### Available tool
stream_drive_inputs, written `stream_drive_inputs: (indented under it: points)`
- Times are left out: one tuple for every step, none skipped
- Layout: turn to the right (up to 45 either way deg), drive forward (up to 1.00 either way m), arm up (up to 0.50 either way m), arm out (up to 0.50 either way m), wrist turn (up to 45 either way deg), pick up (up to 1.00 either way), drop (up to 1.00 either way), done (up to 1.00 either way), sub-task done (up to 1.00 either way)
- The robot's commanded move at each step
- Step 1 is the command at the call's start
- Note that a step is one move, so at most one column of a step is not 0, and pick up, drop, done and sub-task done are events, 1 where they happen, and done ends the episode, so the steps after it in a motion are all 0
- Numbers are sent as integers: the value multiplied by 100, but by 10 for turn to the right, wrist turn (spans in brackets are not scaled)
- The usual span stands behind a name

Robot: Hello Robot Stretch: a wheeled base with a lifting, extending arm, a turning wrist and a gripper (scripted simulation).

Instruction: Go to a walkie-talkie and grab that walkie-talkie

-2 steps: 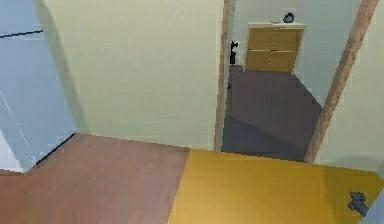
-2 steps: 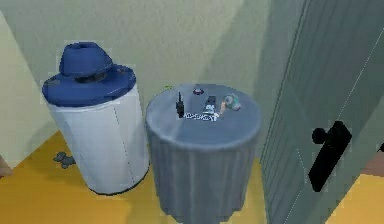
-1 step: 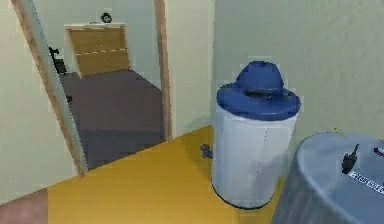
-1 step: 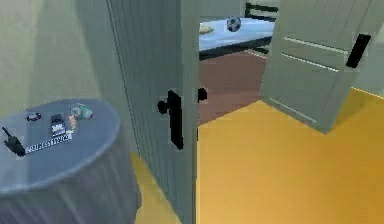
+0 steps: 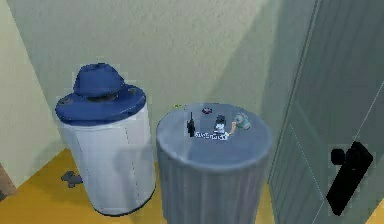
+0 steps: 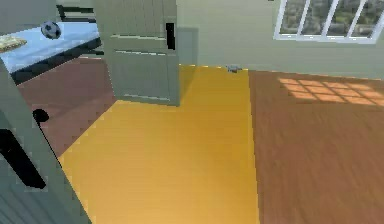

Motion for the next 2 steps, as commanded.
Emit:
stream_drive_inputs:
  points:
    - [180, 0, 0, 0, 0, 0, 0, 0, 0]
    - [0, 40, 0, 0, 0, 0, 0, 0, 0]
